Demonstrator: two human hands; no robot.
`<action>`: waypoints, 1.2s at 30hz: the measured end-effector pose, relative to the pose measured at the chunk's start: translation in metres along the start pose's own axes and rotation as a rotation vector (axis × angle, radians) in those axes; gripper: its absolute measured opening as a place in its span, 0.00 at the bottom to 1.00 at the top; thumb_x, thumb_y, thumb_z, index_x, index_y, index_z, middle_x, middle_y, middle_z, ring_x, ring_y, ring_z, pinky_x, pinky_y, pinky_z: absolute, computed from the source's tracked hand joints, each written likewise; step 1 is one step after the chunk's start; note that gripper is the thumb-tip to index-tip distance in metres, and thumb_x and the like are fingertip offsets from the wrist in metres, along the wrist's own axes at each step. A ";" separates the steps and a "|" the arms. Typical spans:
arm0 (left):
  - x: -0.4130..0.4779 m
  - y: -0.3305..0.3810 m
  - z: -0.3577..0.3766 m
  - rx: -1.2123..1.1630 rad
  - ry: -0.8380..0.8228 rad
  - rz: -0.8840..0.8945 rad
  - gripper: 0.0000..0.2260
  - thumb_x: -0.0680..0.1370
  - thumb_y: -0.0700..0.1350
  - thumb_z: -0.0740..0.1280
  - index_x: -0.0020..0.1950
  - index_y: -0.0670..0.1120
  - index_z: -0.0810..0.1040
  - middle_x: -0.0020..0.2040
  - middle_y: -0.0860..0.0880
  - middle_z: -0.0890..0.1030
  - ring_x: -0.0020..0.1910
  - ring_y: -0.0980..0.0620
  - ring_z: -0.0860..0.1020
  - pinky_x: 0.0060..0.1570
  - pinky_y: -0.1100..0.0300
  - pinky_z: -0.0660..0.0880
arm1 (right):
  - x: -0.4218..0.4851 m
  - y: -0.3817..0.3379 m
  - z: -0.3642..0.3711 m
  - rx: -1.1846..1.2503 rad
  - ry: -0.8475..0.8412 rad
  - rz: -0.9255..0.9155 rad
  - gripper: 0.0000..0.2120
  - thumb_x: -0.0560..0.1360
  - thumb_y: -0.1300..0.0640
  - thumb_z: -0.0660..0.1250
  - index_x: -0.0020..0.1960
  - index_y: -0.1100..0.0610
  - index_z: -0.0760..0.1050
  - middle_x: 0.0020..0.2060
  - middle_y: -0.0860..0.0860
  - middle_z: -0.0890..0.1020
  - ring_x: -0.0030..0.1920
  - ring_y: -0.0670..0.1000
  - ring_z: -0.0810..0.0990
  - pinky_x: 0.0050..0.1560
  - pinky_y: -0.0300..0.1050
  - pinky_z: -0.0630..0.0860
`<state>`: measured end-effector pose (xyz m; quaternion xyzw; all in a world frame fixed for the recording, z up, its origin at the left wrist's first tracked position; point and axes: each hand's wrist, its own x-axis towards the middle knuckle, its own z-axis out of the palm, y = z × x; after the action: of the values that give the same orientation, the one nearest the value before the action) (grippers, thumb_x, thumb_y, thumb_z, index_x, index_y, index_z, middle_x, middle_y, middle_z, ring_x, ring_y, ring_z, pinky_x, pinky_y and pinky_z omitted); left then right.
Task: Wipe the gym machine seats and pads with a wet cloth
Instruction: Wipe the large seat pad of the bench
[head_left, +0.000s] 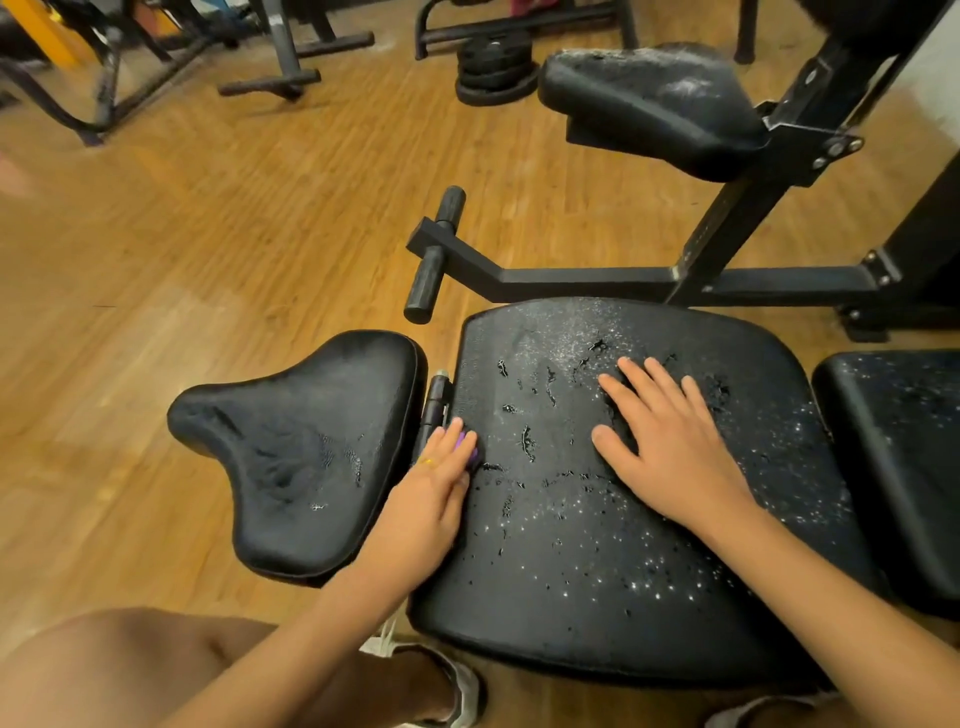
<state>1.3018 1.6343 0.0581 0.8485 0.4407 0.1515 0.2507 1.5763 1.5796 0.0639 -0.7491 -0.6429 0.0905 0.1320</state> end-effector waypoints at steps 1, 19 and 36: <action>0.016 0.003 0.001 0.006 0.023 -0.014 0.21 0.84 0.40 0.58 0.78 0.44 0.63 0.78 0.52 0.55 0.79 0.53 0.51 0.71 0.75 0.42 | 0.001 -0.001 0.000 0.002 0.003 -0.001 0.29 0.81 0.39 0.49 0.80 0.46 0.53 0.80 0.46 0.52 0.79 0.49 0.43 0.78 0.55 0.41; -0.025 0.009 0.004 -0.021 0.031 -0.033 0.21 0.84 0.41 0.58 0.78 0.46 0.64 0.79 0.52 0.56 0.79 0.56 0.51 0.71 0.75 0.43 | -0.005 0.003 0.001 -0.010 0.008 0.002 0.29 0.81 0.39 0.49 0.79 0.47 0.54 0.80 0.47 0.52 0.79 0.49 0.43 0.78 0.56 0.42; 0.147 0.009 -0.006 0.037 0.071 -0.111 0.14 0.82 0.35 0.57 0.67 0.34 0.70 0.73 0.36 0.66 0.71 0.41 0.64 0.68 0.52 0.59 | 0.001 0.005 0.004 -0.011 0.019 0.000 0.28 0.81 0.39 0.50 0.79 0.47 0.55 0.79 0.46 0.53 0.79 0.49 0.44 0.78 0.55 0.42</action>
<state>1.3882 1.7523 0.0731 0.8212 0.4986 0.1592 0.2272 1.5798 1.5798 0.0589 -0.7505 -0.6422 0.0800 0.1341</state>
